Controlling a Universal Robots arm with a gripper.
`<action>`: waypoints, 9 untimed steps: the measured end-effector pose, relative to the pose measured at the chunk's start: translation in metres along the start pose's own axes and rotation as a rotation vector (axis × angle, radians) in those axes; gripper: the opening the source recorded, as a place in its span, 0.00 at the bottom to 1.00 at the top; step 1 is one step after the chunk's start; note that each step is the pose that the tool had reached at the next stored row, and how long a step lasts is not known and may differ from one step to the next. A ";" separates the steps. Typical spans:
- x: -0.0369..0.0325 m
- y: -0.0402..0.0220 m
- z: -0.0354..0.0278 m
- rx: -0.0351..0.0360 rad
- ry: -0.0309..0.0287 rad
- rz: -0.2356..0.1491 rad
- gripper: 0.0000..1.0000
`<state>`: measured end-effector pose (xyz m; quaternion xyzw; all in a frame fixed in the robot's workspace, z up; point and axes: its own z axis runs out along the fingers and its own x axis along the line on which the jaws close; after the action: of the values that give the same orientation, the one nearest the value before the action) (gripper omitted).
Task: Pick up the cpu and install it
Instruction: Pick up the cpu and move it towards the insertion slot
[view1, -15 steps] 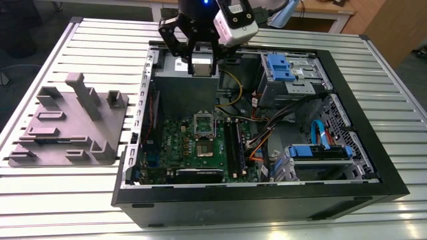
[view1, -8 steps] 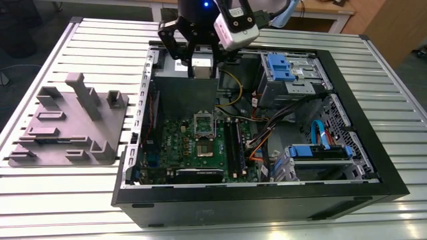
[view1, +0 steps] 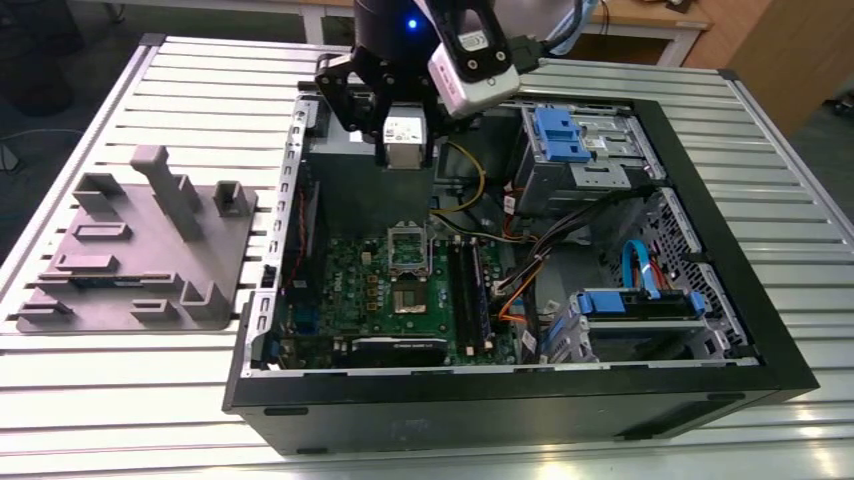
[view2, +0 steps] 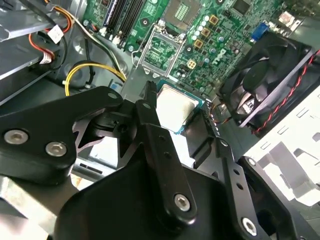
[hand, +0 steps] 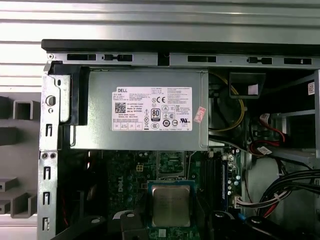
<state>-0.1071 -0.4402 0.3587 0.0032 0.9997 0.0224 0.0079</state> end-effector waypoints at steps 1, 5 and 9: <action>0.0000 -0.0009 0.0007 -0.0002 0.0000 0.000 0.47; 0.0000 -0.0047 0.0038 -0.0002 -0.0001 0.000 0.47; 0.0001 -0.0092 0.0095 -0.0001 0.0000 0.000 0.47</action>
<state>-0.1071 -0.4490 0.3488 0.0032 0.9997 0.0225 0.0079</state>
